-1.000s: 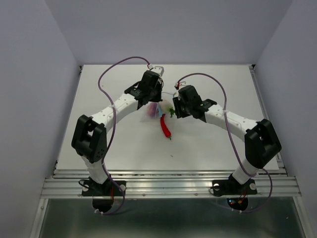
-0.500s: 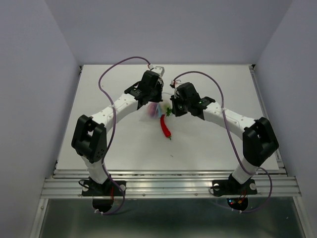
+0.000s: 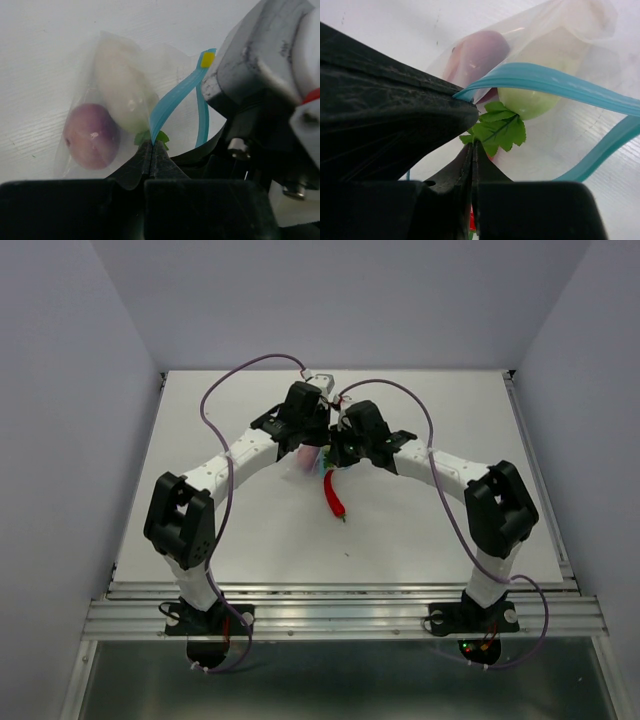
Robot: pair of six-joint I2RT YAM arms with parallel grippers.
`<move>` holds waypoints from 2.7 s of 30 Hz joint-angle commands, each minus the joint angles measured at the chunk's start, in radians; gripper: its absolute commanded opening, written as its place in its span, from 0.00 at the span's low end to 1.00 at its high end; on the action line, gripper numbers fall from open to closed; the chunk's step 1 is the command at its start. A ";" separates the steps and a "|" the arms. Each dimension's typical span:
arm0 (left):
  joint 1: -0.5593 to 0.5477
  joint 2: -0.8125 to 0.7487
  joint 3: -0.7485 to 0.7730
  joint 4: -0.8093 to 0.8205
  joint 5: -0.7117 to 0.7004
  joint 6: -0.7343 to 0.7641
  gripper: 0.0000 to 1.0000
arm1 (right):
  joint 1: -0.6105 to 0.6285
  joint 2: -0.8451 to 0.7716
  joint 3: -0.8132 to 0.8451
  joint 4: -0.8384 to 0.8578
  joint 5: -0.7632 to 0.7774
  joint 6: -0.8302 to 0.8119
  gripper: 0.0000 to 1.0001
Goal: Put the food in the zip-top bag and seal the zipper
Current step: Place the food into the zip-top bag, then pick up the food from the basket with the right arm
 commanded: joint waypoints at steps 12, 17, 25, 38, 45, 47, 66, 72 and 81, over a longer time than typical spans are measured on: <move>-0.004 -0.047 0.025 0.014 -0.088 -0.016 0.00 | 0.007 -0.113 -0.018 0.078 -0.006 0.043 0.40; 0.000 -0.042 0.020 0.020 -0.087 -0.029 0.00 | 0.007 -0.248 -0.046 0.055 0.059 0.035 0.66; 0.039 -0.057 0.025 -0.004 -0.138 -0.032 0.00 | 0.007 -0.423 -0.164 -0.052 0.083 0.004 1.00; 0.152 -0.154 -0.058 -0.017 -0.199 -0.064 0.00 | 0.032 -0.396 -0.360 -0.008 -0.053 -0.030 1.00; 0.157 -0.152 -0.060 -0.017 -0.199 -0.064 0.00 | 0.093 -0.232 -0.325 0.017 0.048 -0.034 1.00; 0.160 -0.143 -0.058 -0.020 -0.194 -0.063 0.00 | 0.135 -0.189 -0.299 -0.002 0.124 -0.031 1.00; 0.160 -0.128 -0.051 -0.029 -0.171 -0.061 0.00 | 0.241 -0.019 -0.218 -0.068 0.392 -0.016 0.72; 0.160 -0.120 -0.037 -0.035 -0.171 -0.058 0.00 | 0.259 -0.031 -0.227 -0.061 0.409 -0.005 0.41; 0.160 -0.120 -0.046 -0.037 -0.168 -0.053 0.00 | 0.259 -0.064 -0.224 -0.058 0.352 0.013 0.25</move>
